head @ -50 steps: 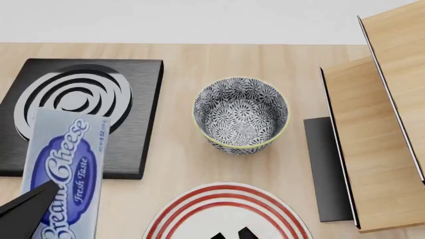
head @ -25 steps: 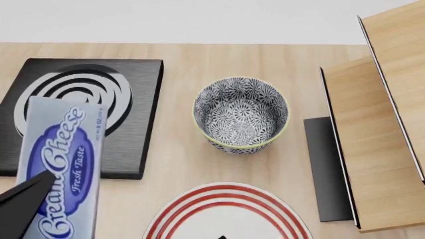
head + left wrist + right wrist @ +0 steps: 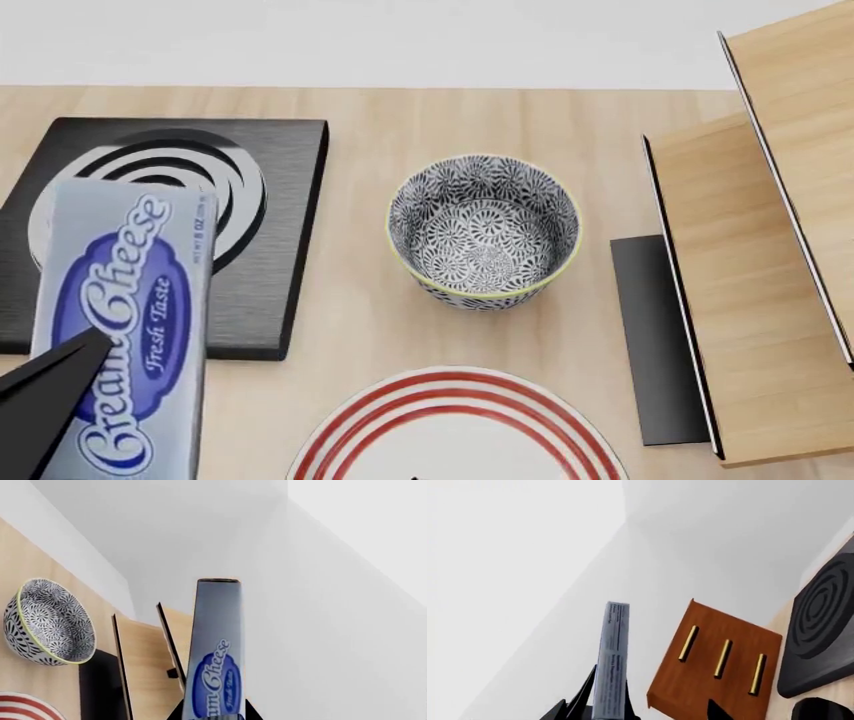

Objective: Pick up the cream cheese and put it in the bowl.

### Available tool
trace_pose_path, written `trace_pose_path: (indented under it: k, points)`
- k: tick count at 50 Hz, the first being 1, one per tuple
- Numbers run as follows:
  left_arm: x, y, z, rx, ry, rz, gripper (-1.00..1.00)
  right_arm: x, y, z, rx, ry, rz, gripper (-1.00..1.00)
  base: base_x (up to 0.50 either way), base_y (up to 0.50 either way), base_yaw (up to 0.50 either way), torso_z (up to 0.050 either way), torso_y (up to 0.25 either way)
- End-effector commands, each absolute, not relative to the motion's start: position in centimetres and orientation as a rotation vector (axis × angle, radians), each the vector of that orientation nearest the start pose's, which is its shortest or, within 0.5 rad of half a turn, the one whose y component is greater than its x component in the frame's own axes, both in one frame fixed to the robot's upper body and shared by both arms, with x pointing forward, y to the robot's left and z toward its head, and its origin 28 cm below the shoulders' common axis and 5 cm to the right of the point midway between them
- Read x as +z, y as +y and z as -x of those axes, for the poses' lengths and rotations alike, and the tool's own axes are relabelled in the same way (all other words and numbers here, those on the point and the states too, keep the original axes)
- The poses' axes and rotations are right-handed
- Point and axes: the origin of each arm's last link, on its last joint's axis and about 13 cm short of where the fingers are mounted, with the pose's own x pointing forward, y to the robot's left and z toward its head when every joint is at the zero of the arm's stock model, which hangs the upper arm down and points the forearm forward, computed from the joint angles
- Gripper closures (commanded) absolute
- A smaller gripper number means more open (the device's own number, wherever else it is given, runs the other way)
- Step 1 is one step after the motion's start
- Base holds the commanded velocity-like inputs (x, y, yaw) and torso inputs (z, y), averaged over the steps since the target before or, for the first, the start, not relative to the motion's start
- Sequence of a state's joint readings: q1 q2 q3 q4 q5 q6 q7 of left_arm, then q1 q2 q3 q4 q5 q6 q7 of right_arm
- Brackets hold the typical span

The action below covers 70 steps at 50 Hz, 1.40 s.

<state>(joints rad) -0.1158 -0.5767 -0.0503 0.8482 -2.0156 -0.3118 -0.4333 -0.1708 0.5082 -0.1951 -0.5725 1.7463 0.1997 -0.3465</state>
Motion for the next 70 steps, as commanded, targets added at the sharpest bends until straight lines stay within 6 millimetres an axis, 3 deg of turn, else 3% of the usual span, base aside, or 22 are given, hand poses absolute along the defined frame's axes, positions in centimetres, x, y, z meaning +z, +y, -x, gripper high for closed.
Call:
trace_pose_path:
  k: [1, 70]
  points:
    - [21.8, 21.7, -14.0, -0.758, 0.092, 1.102, 1.00, 10.6, -9.4, -14.5, 0.960, 0.036, -1.304, -1.00, 0.00, 0.00, 0.00, 0.000, 0.000]
    - [21.2, 19.6, -14.3, -0.815, 0.131, 1.040, 1.00, 11.8, -7.1, -14.0, 1.092, 0.116, -1.237, -1.00, 0.00, 0.00, 0.00, 0.000, 0.000]
